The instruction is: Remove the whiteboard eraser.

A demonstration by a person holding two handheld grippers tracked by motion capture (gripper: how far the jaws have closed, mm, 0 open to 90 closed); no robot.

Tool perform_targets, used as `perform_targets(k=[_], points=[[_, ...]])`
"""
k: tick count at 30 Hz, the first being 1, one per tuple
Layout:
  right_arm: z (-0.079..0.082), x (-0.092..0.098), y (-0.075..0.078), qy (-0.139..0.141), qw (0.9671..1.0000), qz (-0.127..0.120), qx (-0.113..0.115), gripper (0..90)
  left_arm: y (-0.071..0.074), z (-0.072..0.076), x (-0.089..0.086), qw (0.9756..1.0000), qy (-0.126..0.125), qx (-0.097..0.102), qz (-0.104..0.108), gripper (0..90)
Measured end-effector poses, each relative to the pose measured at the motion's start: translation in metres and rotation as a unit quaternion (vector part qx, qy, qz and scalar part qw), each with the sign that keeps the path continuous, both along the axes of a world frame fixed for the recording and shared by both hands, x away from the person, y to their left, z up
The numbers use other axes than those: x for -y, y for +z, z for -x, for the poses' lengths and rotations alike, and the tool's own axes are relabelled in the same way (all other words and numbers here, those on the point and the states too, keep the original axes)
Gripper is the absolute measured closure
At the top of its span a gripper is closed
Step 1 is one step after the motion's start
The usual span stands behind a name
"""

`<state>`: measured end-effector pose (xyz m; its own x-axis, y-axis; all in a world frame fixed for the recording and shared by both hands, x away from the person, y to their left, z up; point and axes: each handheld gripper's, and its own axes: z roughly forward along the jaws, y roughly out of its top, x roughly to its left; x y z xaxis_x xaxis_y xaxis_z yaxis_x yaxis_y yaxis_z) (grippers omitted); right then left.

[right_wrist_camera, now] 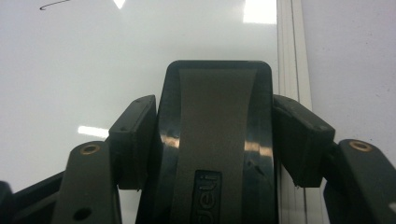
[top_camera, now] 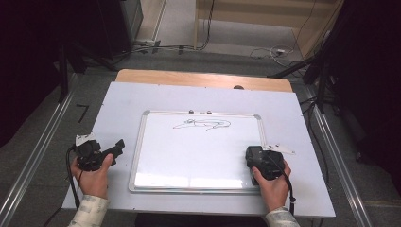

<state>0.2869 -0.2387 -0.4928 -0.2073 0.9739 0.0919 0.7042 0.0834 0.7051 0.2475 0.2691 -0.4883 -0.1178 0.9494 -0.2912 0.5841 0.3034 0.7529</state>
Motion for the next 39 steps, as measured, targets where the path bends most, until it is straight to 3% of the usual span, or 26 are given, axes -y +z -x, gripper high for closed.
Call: perform_targets(k=[18, 25, 35, 39], points=[[0.0006, 0.0013, 0.0019, 0.011, 0.9999, 0.003, 0.007, 34.4, 0.0005, 0.0000, -0.0019, 1.0000, 0.003, 0.003, 0.005, 10.5], [0.0015, -0.0018, 0.0016, 0.016, 0.9996, 0.022, 0.012, 34.5, 0.0002, 0.0001, -0.0013, 1.0000, 0.002, 0.002, 0.003, 10.5], [0.0026, -0.0059, 0.0024, 0.005, 0.9993, 0.035, 0.008, 35.4, -0.0005, -0.0004, -0.0010, 1.0000, 0.002, -0.002, 0.002, 10.5], [0.0023, -0.0075, 0.0027, -0.006, 0.9995, 0.029, -0.002, 35.5, -0.0008, -0.0011, -0.0004, 1.0000, 0.000, -0.003, 0.002, 10.5]])
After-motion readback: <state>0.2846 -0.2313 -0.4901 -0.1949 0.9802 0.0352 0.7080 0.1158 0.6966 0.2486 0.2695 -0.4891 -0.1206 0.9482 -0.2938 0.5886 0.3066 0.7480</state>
